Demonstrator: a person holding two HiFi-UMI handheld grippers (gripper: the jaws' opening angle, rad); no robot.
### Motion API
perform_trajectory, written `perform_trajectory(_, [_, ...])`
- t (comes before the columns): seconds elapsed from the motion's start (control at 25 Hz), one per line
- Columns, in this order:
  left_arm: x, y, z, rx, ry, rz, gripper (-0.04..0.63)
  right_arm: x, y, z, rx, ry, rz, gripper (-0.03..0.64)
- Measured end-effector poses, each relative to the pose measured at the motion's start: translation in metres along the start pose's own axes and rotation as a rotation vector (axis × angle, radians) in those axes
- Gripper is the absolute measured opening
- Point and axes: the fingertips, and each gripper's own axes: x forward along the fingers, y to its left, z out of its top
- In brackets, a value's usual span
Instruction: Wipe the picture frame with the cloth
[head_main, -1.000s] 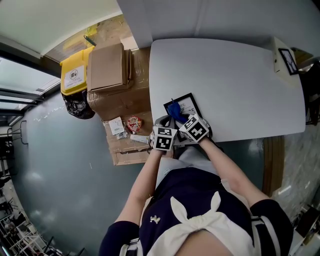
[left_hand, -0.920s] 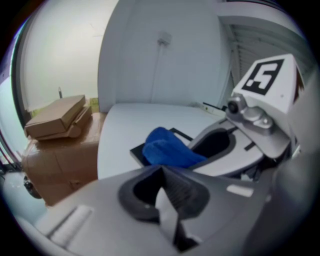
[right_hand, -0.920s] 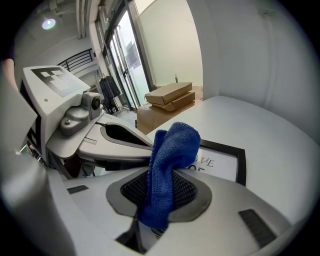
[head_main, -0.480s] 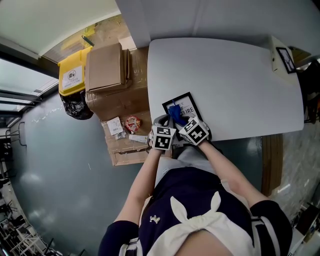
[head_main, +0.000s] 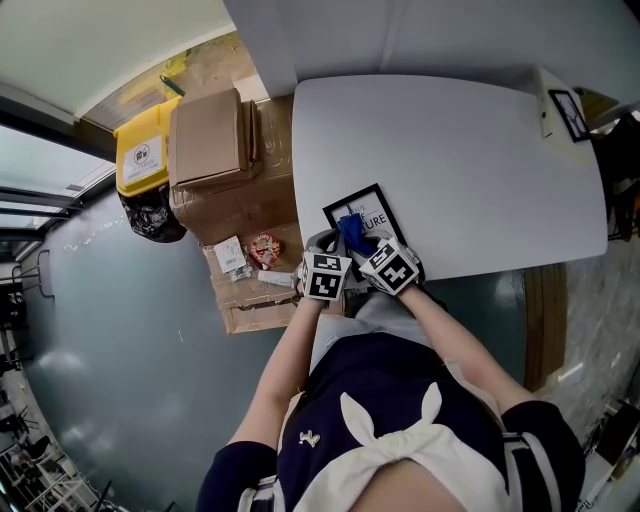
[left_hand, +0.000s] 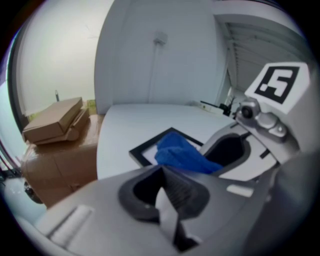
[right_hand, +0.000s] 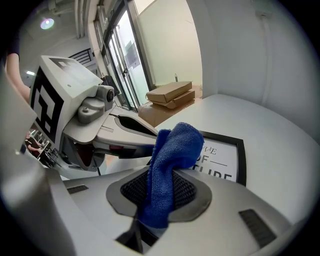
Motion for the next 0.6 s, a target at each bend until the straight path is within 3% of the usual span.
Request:
perform_trajectory(0.36, [-0.0007, -0.0012, 0.0, -0.001, 0.0, -0.001, 0.0, -0.0038, -0.0005, -0.0013, -0.096, 0.016, -0.037, 0.092])
perform_trajectory(0.6, [-0.0006, -0.0015, -0.0003, 0.006, -0.006, 0.003, 0.0, -0.0045, -0.0055, -0.0017, -0.107, 0.012, -0.043, 0.094])
